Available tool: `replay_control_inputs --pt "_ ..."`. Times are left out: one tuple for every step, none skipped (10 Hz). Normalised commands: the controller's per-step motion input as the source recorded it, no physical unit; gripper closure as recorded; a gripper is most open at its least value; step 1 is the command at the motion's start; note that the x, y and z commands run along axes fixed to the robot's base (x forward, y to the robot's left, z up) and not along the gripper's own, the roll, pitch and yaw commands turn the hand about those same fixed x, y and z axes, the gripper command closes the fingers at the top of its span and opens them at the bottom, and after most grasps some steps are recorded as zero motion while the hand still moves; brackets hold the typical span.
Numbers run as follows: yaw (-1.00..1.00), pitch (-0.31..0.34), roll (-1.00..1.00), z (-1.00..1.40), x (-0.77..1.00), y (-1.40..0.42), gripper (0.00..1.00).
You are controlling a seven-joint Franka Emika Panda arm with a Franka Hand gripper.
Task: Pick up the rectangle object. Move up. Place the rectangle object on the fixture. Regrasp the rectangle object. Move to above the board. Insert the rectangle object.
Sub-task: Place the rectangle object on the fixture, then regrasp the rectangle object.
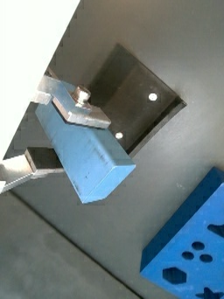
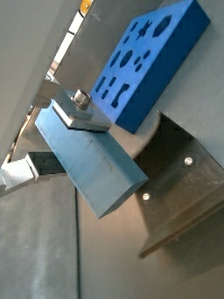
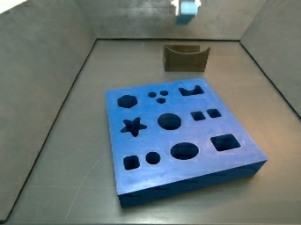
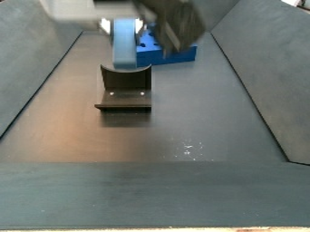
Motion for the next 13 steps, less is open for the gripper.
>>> replay_control_inputs --pt "-0.13 0.101 -1.0 -1.0 0.16 0.1 1.0" --pt "-0.14 0.105 -1.0 -1.0 0.16 0.1 1.0" --pt "-0.16 0.114 -1.0 -1.0 0.17 0.11 1.0" --pt "-0.17 0.121 -1.0 -1.0 0.19 0.12 1.0" --pt "-0.19 0.136 -1.0 -1.0 0.2 0.13 1.0" --pt "-0.21 0.141 -1.0 -0.83 0.18 0.11 1.0" --pt "-0.17 0.146 -0.96 -0.67 0.15 0.1 1.0" --pt "-0.15 0.087 -0.67 -0.53 0.11 0.13 1.0" --pt "-0.15 0.033 -0.5 -0.5 0.09 0.15 1.0" --pt "-0.14 -0.002 -0.35 -0.48 0.08 0.15 1.0" --pt "-0.12 -0.003 -0.3 -0.47 0.08 0.15 1.0" --pt "0.0 0.0 0.0 0.0 0.0 0.0 0.0" --pt "0.05 -0.021 -0.09 1.0 0.0 0.0 0.0"
